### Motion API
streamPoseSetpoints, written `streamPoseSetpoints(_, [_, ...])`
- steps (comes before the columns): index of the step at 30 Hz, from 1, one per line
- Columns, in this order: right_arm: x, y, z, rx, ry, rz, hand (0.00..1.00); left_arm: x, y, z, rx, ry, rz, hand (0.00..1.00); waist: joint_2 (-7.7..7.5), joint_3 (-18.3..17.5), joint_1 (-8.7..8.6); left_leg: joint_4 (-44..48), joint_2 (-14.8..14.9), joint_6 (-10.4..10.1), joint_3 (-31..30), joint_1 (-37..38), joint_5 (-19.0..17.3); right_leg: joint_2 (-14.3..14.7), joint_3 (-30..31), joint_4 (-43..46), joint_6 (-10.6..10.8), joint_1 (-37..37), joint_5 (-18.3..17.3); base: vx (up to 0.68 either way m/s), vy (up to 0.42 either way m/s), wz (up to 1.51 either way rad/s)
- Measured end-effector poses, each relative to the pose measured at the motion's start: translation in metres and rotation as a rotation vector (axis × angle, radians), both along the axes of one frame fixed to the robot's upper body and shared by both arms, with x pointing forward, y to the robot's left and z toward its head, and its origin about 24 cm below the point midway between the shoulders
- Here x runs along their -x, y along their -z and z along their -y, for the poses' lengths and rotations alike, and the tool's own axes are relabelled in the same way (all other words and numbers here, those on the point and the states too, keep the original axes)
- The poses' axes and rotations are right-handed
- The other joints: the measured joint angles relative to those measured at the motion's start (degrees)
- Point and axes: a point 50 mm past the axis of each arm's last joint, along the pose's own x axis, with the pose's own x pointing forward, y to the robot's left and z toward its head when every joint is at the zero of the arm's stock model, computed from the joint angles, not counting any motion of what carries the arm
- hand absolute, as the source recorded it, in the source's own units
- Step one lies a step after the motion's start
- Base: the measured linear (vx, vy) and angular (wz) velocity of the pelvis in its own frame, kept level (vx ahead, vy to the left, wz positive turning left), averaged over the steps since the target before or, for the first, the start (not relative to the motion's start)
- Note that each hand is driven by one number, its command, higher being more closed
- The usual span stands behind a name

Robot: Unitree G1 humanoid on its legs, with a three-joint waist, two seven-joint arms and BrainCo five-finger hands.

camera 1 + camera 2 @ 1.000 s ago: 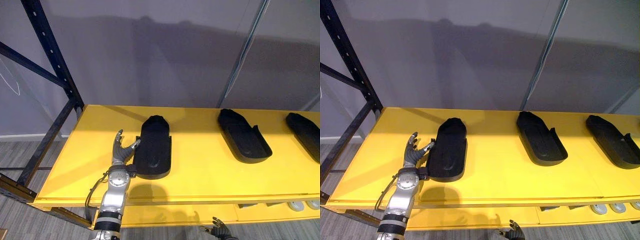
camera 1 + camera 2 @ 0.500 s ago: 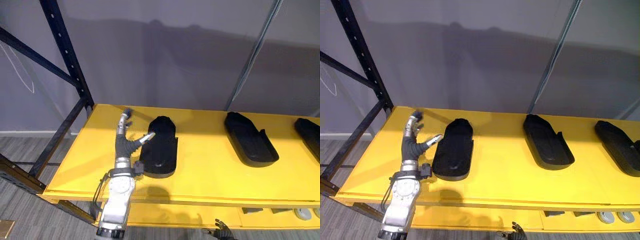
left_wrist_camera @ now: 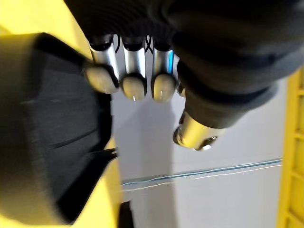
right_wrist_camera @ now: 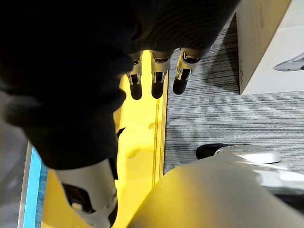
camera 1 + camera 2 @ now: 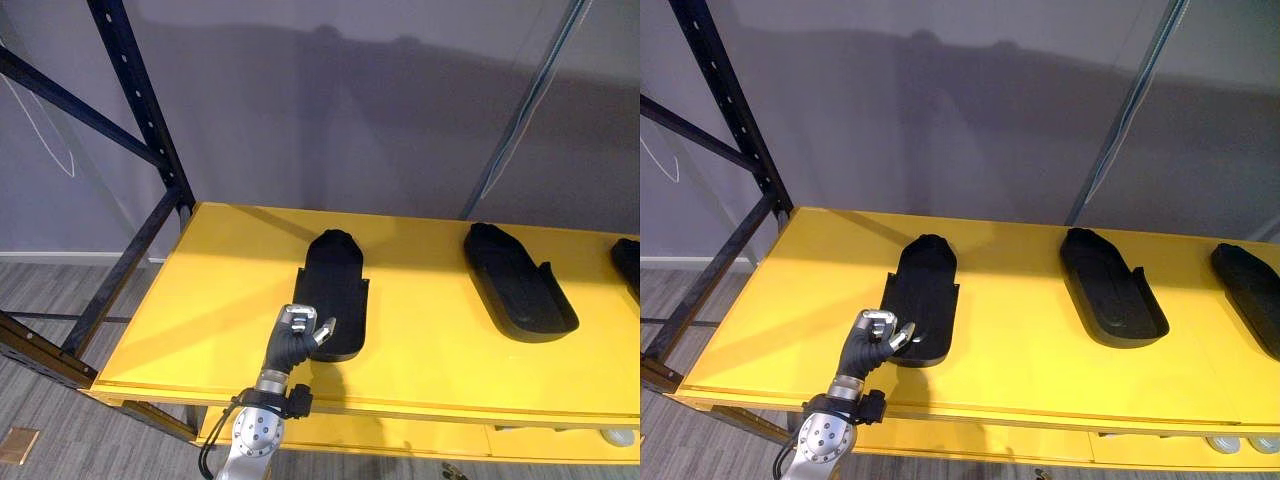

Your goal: Walk over and take plastic housings, then place them on the shelf

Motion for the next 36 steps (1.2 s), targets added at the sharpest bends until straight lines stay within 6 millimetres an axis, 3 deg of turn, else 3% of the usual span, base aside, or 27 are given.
streamPoseSetpoints(7, [0.002,0.0,0.0,0.006,-0.033,-0.011,0.0,0.003,0.019,0.011,-0.076,0.061,-0.065,1.0,0.32,-1.66,0.03,-1.37,0.1,-0.18,0.91,0.47,0.88,0.21,0.27,0.22,-0.13,-0.63,0.17,-0.06,0.005,-0.06])
streamPoseSetpoints(12, [0.001,0.0,-0.001,0.007,-0.039,-0.012,0.0,-0.009,0.022,0.016,-0.139,0.093,-0.037,1.0,0.38,-1.98,-0.13,-3.52,-0.12,-0.06,1.76,1.19,1.8,0.28,0.8,-1.79,-0.22,-0.84,1.3,-0.04,0.019,-0.06])
streamPoseSetpoints(36, [-0.008,-0.001,-0.002,0.011,-0.061,0.005,0.0,-0.05,0.02,0.011,-0.231,-0.007,0.017,1.0,0.62,-1.77,-2.67,-4.0,-0.21,-0.06,3.07,1.48,1.8,0.37,2.18,-5.19,-0.18,-0.05,3.61,-0.02,0.003,-0.03])
